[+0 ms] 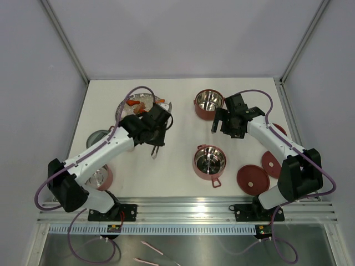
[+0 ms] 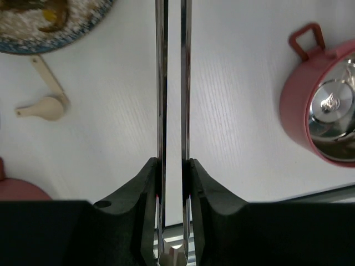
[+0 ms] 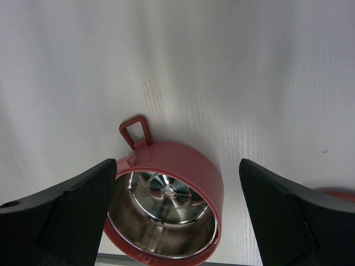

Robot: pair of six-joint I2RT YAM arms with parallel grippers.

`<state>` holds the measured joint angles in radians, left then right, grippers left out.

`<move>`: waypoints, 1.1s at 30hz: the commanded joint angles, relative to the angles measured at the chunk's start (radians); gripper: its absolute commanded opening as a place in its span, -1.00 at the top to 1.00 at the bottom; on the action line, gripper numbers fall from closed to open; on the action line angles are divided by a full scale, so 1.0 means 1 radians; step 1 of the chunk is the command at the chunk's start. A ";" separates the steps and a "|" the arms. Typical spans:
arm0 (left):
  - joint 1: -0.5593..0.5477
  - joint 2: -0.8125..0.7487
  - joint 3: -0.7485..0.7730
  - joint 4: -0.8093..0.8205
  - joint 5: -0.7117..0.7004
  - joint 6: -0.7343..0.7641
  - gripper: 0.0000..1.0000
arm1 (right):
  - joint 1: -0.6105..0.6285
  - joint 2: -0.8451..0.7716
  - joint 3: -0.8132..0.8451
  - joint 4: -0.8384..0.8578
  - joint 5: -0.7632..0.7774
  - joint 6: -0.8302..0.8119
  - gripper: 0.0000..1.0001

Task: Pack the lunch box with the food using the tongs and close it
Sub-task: Pick up the fake food from the plate.

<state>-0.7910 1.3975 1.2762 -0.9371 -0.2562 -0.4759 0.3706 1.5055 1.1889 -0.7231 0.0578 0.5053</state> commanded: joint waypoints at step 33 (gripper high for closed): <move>0.211 0.245 0.218 -0.040 -0.055 -0.164 0.20 | -0.007 -0.014 0.025 0.021 -0.022 0.006 -0.99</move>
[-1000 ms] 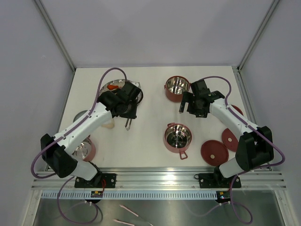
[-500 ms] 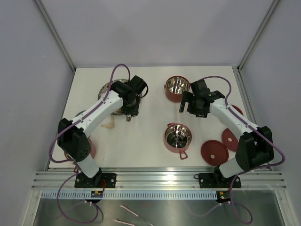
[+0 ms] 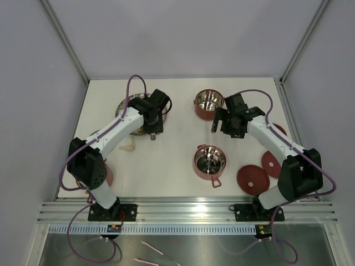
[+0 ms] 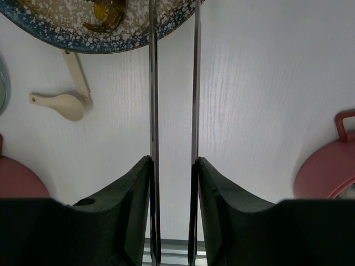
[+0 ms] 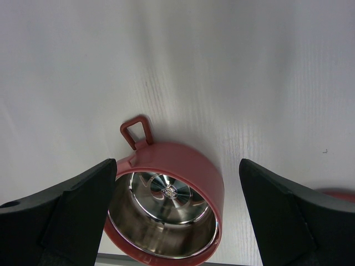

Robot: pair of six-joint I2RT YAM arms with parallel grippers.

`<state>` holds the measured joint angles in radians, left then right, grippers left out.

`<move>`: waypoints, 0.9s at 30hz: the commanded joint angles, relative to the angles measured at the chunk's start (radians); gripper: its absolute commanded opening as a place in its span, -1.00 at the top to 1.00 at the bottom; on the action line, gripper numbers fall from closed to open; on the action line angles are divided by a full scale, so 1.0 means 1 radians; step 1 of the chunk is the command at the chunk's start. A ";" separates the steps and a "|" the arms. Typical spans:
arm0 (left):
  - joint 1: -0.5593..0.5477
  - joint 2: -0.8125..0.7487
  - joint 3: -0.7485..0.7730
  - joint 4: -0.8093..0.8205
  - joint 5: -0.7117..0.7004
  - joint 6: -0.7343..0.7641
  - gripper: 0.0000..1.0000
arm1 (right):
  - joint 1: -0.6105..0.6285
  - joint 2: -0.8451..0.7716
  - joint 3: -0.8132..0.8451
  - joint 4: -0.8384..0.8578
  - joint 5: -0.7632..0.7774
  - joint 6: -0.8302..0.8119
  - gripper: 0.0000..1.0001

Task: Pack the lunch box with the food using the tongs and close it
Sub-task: Pick up the fake food from the plate.

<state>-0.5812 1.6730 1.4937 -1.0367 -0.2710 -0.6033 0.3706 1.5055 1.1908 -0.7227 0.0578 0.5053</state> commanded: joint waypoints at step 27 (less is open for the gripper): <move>0.003 0.040 0.003 0.118 -0.108 -0.125 0.08 | -0.006 -0.021 0.001 0.029 -0.047 0.019 -0.99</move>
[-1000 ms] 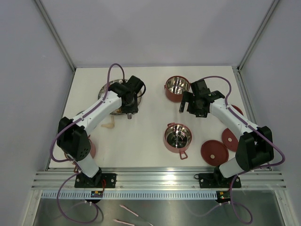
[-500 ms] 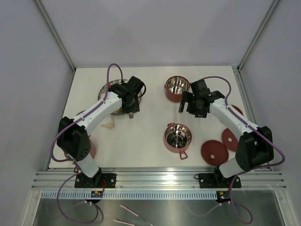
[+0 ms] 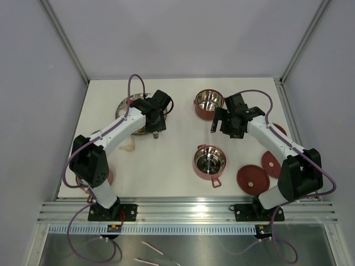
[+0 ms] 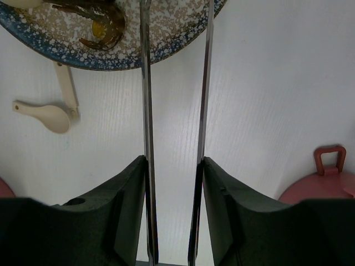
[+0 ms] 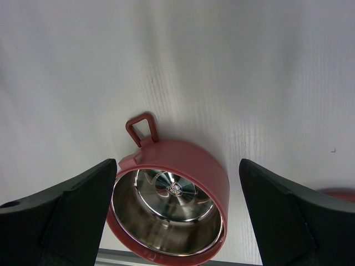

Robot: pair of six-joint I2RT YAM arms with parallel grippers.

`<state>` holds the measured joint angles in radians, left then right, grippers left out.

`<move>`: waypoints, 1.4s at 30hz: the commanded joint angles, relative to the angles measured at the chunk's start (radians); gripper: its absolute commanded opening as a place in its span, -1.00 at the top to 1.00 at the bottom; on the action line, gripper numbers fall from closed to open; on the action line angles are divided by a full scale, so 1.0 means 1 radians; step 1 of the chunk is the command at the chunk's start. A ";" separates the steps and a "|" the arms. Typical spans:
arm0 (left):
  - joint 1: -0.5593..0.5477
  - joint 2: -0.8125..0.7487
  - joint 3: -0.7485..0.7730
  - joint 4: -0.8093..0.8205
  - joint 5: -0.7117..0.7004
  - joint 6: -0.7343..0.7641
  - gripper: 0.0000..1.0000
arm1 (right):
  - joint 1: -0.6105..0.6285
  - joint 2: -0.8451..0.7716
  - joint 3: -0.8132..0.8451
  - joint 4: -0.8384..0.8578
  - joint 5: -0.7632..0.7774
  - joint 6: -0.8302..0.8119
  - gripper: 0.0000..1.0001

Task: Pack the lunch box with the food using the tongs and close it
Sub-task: Pick up the fake food from the plate.

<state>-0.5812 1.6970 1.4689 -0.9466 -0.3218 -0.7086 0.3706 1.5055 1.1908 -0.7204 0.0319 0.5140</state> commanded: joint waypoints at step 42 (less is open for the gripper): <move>0.032 0.144 0.140 0.089 -0.022 -0.040 -0.02 | -0.007 0.012 -0.005 0.041 -0.058 0.004 -0.99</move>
<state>-0.5560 1.8263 1.5635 -0.9016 -0.3157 -0.7349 0.3702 1.5085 1.1831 -0.7002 -0.0128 0.5236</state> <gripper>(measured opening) 0.521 0.993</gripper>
